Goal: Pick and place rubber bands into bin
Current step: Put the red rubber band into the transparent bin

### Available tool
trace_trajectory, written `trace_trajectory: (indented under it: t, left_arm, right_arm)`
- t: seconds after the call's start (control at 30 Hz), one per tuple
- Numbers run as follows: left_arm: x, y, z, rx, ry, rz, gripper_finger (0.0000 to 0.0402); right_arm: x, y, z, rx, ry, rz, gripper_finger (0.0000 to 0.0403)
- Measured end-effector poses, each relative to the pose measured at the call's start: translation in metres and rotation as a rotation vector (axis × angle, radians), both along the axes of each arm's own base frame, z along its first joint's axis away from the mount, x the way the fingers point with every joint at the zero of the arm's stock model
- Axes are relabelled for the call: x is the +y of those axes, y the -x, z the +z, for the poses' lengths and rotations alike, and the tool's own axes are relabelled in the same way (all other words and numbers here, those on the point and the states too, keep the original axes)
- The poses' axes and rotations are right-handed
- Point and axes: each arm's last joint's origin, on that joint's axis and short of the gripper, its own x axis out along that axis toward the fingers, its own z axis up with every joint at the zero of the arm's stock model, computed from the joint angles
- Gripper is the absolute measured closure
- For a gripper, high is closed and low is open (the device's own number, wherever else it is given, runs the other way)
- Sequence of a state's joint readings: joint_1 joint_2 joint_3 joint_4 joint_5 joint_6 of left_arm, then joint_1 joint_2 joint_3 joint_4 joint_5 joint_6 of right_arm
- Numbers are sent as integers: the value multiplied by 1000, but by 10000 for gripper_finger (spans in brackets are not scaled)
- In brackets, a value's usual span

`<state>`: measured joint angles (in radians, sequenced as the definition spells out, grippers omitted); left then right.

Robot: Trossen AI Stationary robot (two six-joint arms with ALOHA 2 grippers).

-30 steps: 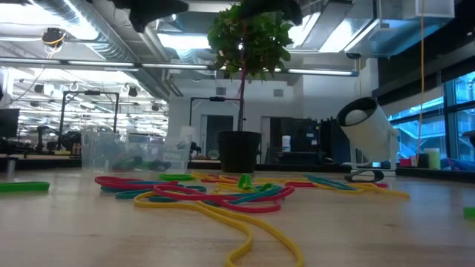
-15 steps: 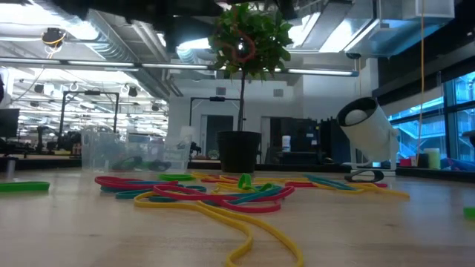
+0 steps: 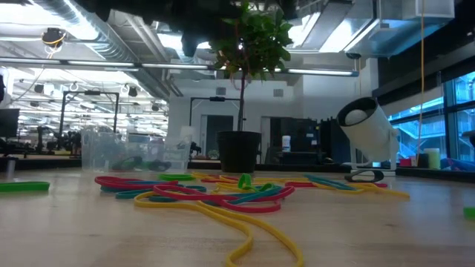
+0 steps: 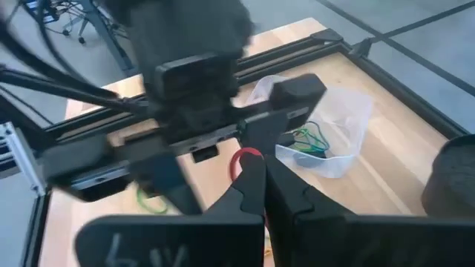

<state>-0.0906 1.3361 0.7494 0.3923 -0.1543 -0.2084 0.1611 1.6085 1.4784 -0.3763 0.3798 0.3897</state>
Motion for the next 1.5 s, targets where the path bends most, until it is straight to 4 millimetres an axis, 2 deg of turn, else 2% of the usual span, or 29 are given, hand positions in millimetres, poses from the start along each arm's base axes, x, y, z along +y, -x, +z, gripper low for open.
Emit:
trace_trajectory:
  t: [0.17,0.23,0.6,0.87,1.07,1.23,1.5]
  left_arm:
    - [0,0,-1,9,6,1,373]
    - [0,0,0,6,10,2,391]
    - [4,14,9,42,2,18,398]
    - [12,37,16,135,-23,107,399]
    - [27,67,19,275,-33,230,399]
    - [43,90,17,384,-41,388,399]
    - [68,100,7,520,-45,547,399]
  right_arm:
    - [2,0,0,0,-1,6,403]
    - [2,0,0,1,-1,6,402]
    - [2,3,-5,43,-36,-19,344]
    - [2,5,-7,77,-30,-20,304]
    - [1,11,-15,158,-71,-60,300]
    - [1,13,-30,189,-109,-93,300]
    - [4,16,-55,202,-202,-158,300]
